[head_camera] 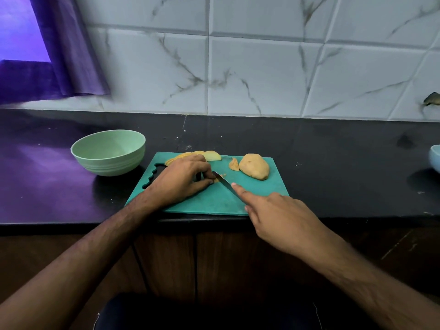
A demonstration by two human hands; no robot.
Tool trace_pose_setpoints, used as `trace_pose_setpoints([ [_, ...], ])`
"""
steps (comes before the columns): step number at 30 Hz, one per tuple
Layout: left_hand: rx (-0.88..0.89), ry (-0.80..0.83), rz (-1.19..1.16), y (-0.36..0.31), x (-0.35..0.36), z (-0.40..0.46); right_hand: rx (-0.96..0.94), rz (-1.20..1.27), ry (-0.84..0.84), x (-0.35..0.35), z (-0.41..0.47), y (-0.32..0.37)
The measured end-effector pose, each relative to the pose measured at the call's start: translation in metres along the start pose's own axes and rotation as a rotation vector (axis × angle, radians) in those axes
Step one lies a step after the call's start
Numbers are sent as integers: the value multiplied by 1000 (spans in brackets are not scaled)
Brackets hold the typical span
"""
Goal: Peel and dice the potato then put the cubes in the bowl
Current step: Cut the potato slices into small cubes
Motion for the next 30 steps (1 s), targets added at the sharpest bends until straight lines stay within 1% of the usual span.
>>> trace_pose_setpoints([
  [5,-18,-7,30,1,-1,-1,-9,-21,-31,4,-2,7],
  [14,-30,-19,92,-2,-6,-1,-7,53,81,13,-3,-13],
  [24,-39,-18,24,1,-3,-2,33,54,16,5,8,-17],
  [30,-37,-2,24,-1,-3,-1,-8,60,26,3,-1,-11],
])
Point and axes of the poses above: each hand's wrist, its own z-axis towards the middle knuckle, its own x-axis out of the palm, y = z × x, the point moved 8 cm from there along z, towards the middle knuckle, and after that the axes turned 14 degrees about x, right-handed, at the moved point
